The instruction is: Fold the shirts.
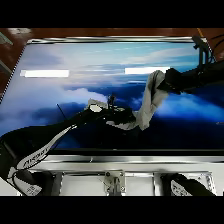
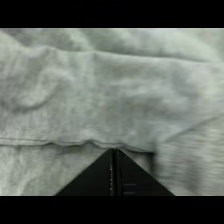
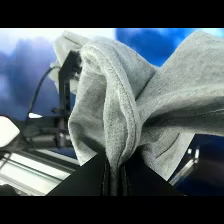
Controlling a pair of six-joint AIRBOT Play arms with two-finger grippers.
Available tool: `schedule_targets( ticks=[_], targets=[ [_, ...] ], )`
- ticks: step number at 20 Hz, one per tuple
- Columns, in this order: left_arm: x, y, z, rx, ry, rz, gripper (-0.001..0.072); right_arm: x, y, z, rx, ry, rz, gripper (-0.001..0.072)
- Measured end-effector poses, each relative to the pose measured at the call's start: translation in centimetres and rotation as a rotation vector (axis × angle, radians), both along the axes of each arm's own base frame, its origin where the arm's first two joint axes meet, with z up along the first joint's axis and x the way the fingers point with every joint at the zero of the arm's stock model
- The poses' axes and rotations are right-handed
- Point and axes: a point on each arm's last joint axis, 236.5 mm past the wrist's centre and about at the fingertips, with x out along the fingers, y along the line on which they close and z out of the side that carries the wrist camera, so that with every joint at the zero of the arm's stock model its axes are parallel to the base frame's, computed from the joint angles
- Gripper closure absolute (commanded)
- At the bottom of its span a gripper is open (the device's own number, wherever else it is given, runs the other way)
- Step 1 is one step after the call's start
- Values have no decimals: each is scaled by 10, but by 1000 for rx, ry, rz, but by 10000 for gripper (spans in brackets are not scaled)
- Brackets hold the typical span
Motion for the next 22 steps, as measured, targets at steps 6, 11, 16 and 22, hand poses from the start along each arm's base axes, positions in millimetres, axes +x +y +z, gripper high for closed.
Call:
schedule_targets(
  ticks=[6,11,16,22],
  targets=[
    [72,95,97,20,-310,92,678,8,52,-31,-104,-10,86,649],
    [114,237,237,72,-653,336,677,44,148,-90,-35,-35,150,649],
    [82,328,335,111,-877,491,676,60,267,-149,232,14,92,397],
    [53,341,350,140,-922,459,676,40,306,-185,325,127,125,125]
  ],
)
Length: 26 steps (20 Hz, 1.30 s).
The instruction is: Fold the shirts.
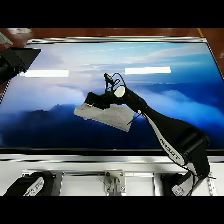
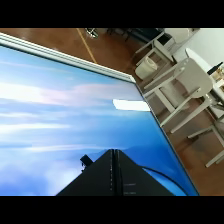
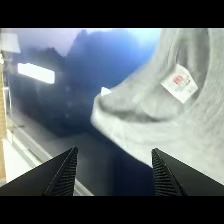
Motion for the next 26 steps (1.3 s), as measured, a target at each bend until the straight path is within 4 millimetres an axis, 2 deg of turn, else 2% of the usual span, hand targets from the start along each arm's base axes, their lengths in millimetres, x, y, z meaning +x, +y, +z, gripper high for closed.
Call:
schedule_targets(
  ticks=[1,3,6,8,9,11,13,15,19,20,21,22,24,26],
  targets=[
    [-1,1,-2,14,2,0,676,-3,-11,1,-18,10,35,125],
    [-2,4,-7,42,6,6,675,-4,-49,4,-92,16,94,125],
    [-2,7,-15,92,14,14,675,-7,-150,-4,-332,86,139,123],
    [-2,9,-19,116,18,20,675,-14,-221,-14,-486,185,110,67],
    [-2,10,-20,123,18,21,675,-21,-243,-19,-525,235,99,67],
    [-1,11,-22,135,20,24,675,-39,-265,-34,-540,334,76,67],
    [-2,11,-24,146,22,24,675,-46,-262,-52,-497,370,36,29],
    [-2,12,-30,170,36,23,675,-50,-250,-68,-434,392,-8,30],
    [-4,16,-45,199,100,30,675,-44,-223,-89,-307,394,-74,31],
    [-5,17,-48,202,111,31,674,-42,-215,-92,-278,399,-85,99],
    [-5,17,-49,201,122,31,674,-41,-210,-95,-256,404,-95,327],
    [-5,18,-51,198,130,34,675,-39,-204,-98,-236,410,-106,661],
    [-6,18,-53,197,143,35,674,-36,-195,-100,-199,414,-123,650],
    [-8,17,-55,197,157,28,674,-22,-196,-92,-173,361,-130,650]
  ],
)
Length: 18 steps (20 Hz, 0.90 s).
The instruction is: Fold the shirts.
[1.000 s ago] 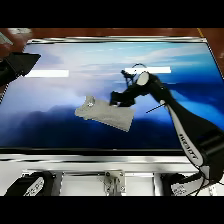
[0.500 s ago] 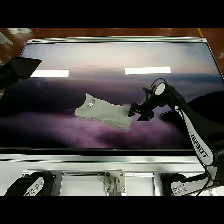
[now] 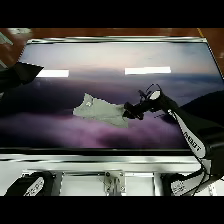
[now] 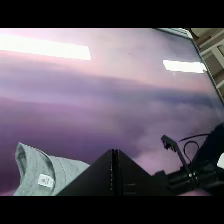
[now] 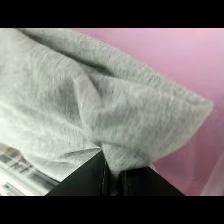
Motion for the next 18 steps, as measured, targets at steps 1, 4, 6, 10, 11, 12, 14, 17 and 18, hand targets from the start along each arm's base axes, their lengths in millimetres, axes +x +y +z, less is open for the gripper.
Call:
schedule_targets(
  ticks=[1,4,6,10,11,12,14,17,18],
  targets=[
    [-2,-1,-2,2,9,-7,675,12,-5,9,10,-44,-9,650],
    [-8,-6,-8,5,43,-37,674,54,-47,50,24,-192,-78,650],
    [-13,-10,-12,-2,71,-53,674,79,-98,77,9,-271,-165,650],
    [-23,-16,-20,-16,128,-86,675,82,-240,112,-79,-321,-380,651],
    [-25,-17,-21,-22,143,-90,675,74,-278,115,-110,-314,-438,651],
    [-27,-18,-23,-32,160,-92,675,60,-317,117,-142,-294,-502,651],
    [-30,-22,-24,-45,182,-99,675,24,-383,114,-194,-240,-618,651],
    [-33,-28,-25,-56,198,-113,674,-46,-445,98,-214,-103,-758,653],
    [-34,-31,-25,-57,200,-119,675,-72,-458,92,-208,-57,-810,653]
  ],
)
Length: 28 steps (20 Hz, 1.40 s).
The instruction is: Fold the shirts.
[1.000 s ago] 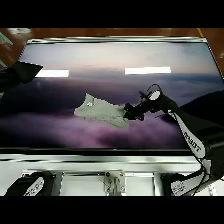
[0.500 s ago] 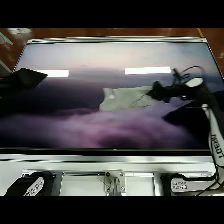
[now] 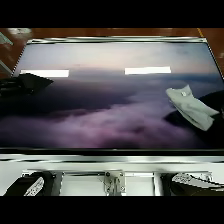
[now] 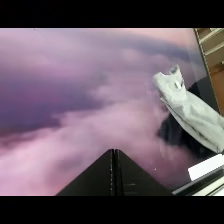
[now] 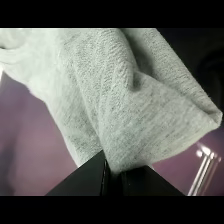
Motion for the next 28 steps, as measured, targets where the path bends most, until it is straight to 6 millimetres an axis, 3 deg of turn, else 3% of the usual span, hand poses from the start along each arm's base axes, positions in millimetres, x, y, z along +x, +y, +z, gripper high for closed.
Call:
schedule_targets(
  ticks=[2,6,9,12,13,15,18,21,24,26,28],
  targets=[
    [-3,-6,0,-3,3,-16,675,-45,-15,-13,42,50,-104,653],
    [-7,-16,0,-6,7,-43,675,-115,-19,-33,103,110,-260,652],
    [-8,-18,0,-7,4,-48,675,-146,-2,-44,159,147,-325,651],
    [-7,-19,1,-9,0,-45,675,-164,18,-56,187,184,-348,649],
    [-7,-19,2,-9,-1,-46,675,-168,22,-59,186,196,-353,579],
    [-6,-19,2,-9,-2,-45,674,-175,27,-63,186,215,-357,175],
    [-4,-18,3,-12,-11,-36,674,-179,37,-60,194,224,-344,173],
    [2,-15,8,-16,-34,-10,675,-182,44,-45,175,220,-333,173],
    [10,-10,13,3,-87,8,676,-178,37,-12,87,177,-363,173],
    [16,-7,14,24,-121,16,678,-157,17,28,-34,49,-395,173],
    [22,-1,8,78,-136,27,678,-113,-14,100,-232,-204,-398,173]
  ],
)
